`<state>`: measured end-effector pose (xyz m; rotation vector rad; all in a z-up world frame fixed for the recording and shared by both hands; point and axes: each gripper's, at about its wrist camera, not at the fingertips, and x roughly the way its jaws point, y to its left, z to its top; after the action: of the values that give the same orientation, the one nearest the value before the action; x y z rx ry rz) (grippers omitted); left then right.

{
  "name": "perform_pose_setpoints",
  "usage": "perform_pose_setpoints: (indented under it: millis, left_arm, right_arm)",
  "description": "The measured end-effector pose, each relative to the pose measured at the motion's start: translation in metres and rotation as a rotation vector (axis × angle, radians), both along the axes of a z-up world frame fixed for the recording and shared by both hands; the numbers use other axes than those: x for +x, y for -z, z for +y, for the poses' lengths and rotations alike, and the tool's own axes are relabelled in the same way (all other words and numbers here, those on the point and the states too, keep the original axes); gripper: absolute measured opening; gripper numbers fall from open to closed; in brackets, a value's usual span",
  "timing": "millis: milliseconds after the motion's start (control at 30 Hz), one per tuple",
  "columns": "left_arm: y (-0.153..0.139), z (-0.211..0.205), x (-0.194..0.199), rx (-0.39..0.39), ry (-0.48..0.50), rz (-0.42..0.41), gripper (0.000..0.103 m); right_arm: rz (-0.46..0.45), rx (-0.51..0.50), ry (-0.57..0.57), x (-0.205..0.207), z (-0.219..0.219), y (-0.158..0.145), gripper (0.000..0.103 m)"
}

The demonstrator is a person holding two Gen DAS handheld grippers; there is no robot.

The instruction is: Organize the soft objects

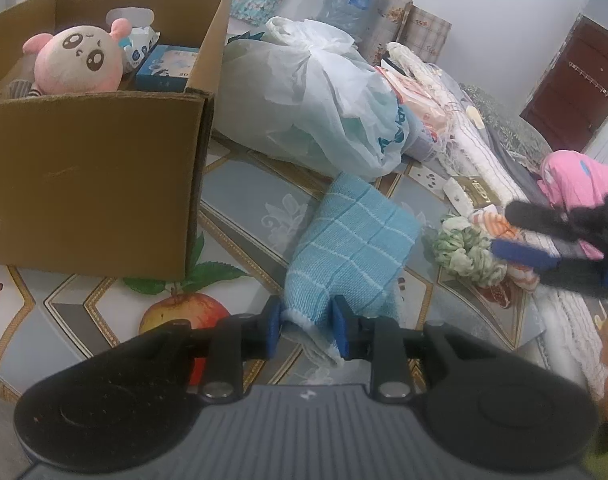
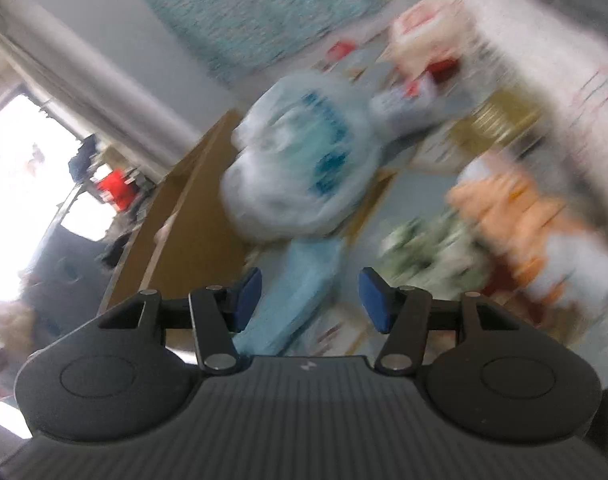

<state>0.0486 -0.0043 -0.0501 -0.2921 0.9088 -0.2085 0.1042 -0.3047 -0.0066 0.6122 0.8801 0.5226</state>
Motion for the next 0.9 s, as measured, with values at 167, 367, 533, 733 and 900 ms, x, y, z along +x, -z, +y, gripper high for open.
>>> perform_pose_setpoints:
  millis: [167, 367, 533, 733, 900]
  left_arm:
    - [0.002, 0.001, 0.001, -0.01, 0.007, 0.002, 0.029]
    - [0.001, 0.002, 0.001, -0.009, 0.012, -0.001, 0.03]
    - [0.001, 0.001, 0.003, -0.018, 0.014, 0.0, 0.031]
    - [-0.001, -0.001, 0.002, -0.016, 0.03, -0.005, 0.031]
    - [-0.003, 0.0, 0.0, -0.023, 0.035, -0.02, 0.031]
  right_arm:
    - [0.126, 0.011, -0.037, 0.012, 0.015, 0.028, 0.057]
    - [0.099, 0.016, 0.158, 0.037, -0.015, 0.031, 0.059]
    - [0.131, 0.093, 0.008, 0.031, 0.017, 0.03, 0.06]
    - [0.248, 0.177, -0.025, 0.028, 0.043, 0.056, 0.048]
    - [0.251, 0.188, -0.014, 0.026, 0.05, 0.059, 0.04]
